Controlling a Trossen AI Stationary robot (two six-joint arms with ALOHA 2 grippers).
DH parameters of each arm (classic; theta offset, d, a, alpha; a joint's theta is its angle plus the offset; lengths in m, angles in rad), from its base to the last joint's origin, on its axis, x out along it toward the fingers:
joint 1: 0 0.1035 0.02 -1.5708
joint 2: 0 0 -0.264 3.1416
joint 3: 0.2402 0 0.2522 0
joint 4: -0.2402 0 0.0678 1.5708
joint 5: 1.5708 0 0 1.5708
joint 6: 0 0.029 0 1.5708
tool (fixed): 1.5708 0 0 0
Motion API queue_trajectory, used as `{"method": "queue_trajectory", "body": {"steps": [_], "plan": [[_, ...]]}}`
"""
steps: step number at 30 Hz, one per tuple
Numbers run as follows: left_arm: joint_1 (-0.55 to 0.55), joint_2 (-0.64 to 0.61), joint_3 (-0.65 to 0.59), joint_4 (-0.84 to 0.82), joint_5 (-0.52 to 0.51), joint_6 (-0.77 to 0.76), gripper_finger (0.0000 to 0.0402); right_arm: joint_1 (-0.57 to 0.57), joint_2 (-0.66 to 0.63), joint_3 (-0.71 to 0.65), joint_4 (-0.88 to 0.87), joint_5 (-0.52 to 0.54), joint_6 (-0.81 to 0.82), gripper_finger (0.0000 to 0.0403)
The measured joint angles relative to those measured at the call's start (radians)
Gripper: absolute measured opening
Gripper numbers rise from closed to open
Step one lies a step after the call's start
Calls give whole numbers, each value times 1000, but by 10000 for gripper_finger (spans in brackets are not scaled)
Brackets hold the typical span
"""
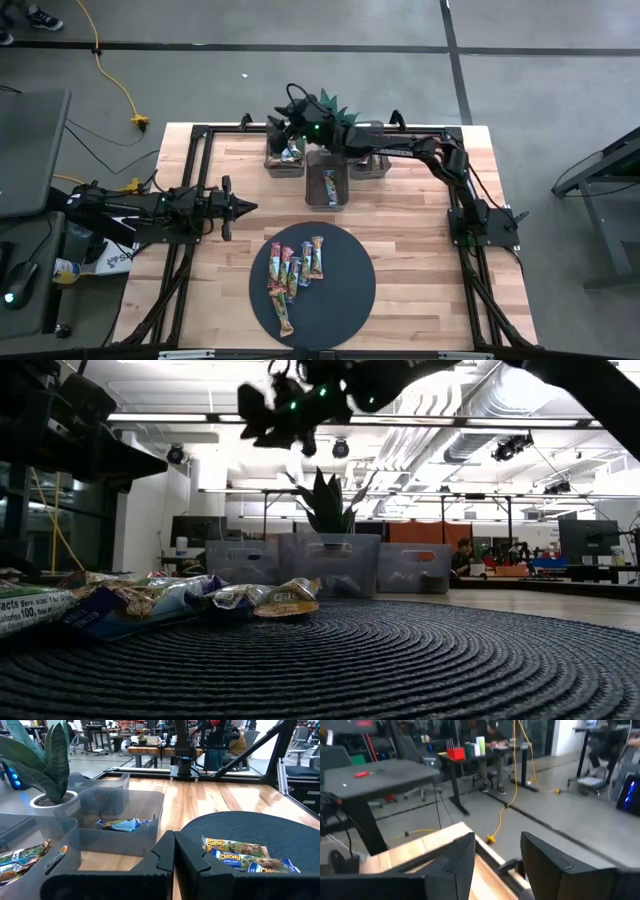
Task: Pick and place Granola Bars by type
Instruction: Put the yellow granola bar into the left black bin
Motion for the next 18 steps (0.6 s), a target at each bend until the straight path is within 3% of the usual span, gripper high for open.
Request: {"method": "queue_trajectory", "body": {"steps": [18], "plan": [[0, 0, 0, -1, 0, 0, 1, 86, -193, 1, -67, -5, -35, 145]]}}
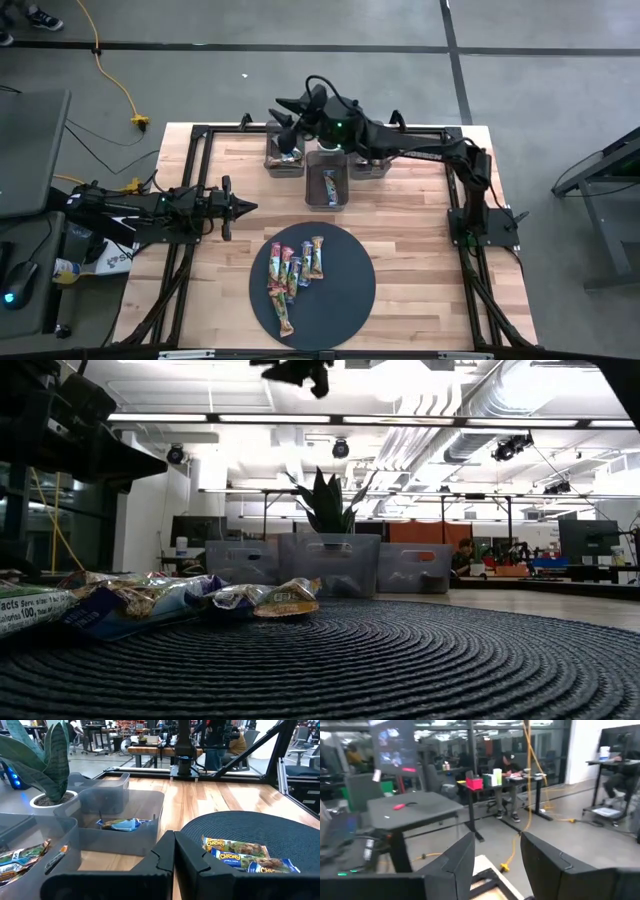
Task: Pick and place Granola Bars by type
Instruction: Put the yellow granola bar into the left black bin
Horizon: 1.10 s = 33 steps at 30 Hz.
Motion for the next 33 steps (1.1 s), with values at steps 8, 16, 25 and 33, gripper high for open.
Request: {"method": "queue_trajectory", "body": {"steps": [8, 16, 25, 33], "plan": [[0, 0, 0, 0, 0, 0, 1, 82, -53, 0, -101, -80, 66, 145], [0, 0, 0, -1, 0, 0, 1, 171, -54, 0, -135, -198, 172, 145], [0, 0, 0, -1, 0, 0, 1, 252, -55, -2, -238, -395, 316, 145], [0, 0, 0, -1, 0, 0, 1, 337, -55, -3, -437, -488, 442, 145]]}}
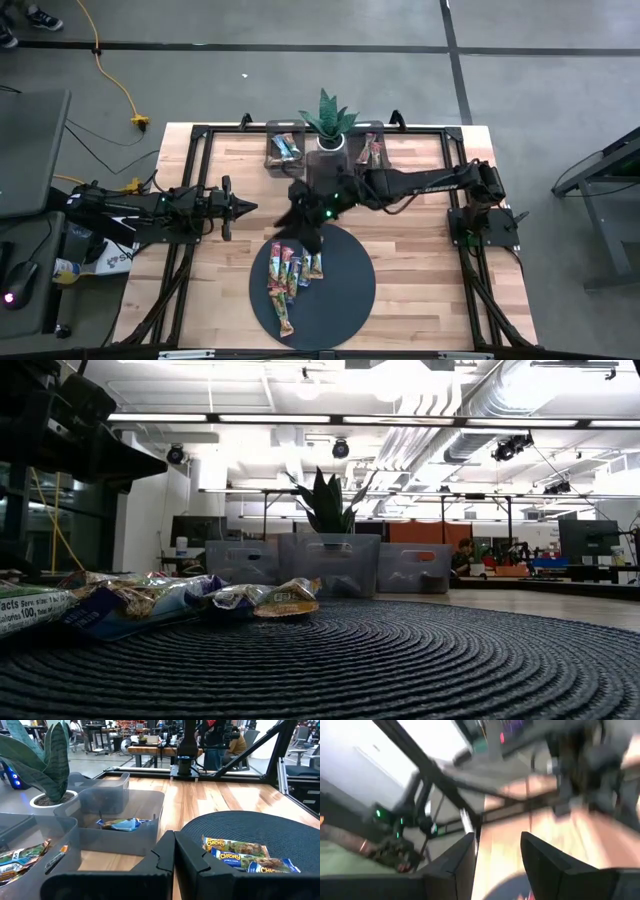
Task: Pick and place Granola Bars by type
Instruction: Put the yellow granola bar into the left black bin
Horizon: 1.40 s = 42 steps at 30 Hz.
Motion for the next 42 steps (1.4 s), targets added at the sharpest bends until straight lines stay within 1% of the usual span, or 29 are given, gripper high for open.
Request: {"method": "queue_trajectory", "body": {"steps": [4, 13, 16, 19, 25, 35, 38, 42], "plan": [[0, 0, 0, 0, 0, 0, 1, 50, 0, 0, -131, 69, 130, 145], [0, 0, 0, 0, 0, 0, 1, 152, 0, -1, -429, 311, 517, 145], [0, 0, 0, 0, 0, 0, 1, 178, 9, -1, -501, 394, 627, 145], [0, 0, 0, 0, 0, 0, 1, 196, 30, -1, -548, 446, 700, 145], [0, 0, 0, 0, 0, 0, 1, 204, 101, -1, -603, 462, 795, 145], [0, 0, 0, 0, 0, 0, 1, 169, 239, -1, -605, 445, 815, 145], [0, 0, 0, 0, 0, 0, 1, 159, 269, -1, -611, 453, 853, 145], [0, 0, 0, 0, 0, 0, 1, 153, 302, -1, -632, 438, 862, 145]]}}
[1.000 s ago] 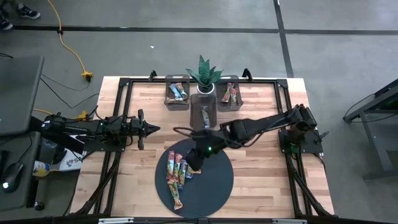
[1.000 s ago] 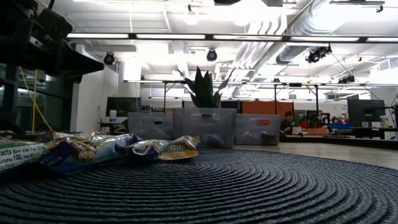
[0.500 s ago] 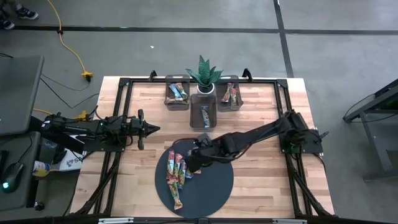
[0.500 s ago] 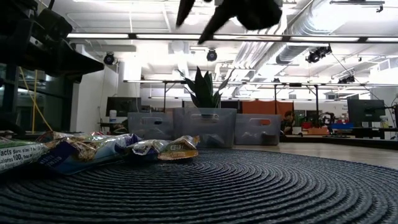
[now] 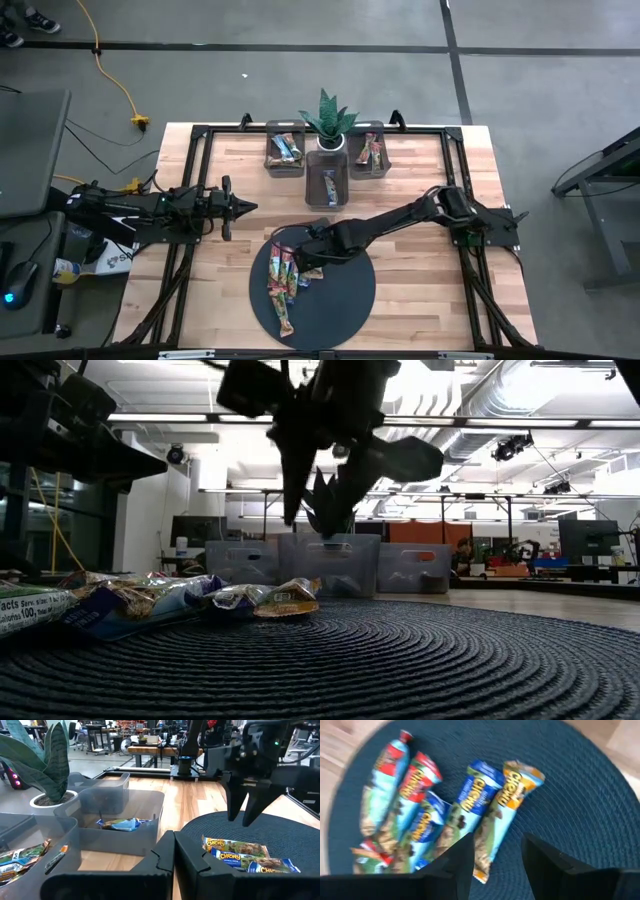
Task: Pick and place Granola Bars by type
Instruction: Put the yellow granola bar into the left black bin
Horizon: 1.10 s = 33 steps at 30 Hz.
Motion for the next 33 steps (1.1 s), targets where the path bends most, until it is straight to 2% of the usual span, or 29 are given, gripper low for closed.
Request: {"method": "queue_trajectory", "body": {"steps": [7, 18, 33], "plan": [[0, 0, 0, 0, 0, 0, 1, -7, 32, 0, 11, -41, -8, 151], [0, 0, 0, 0, 0, 0, 1, -14, 38, 0, 15, -30, -8, 222], [0, 0, 0, 0, 0, 0, 1, -34, 74, 0, 35, -35, -25, 224]]}}
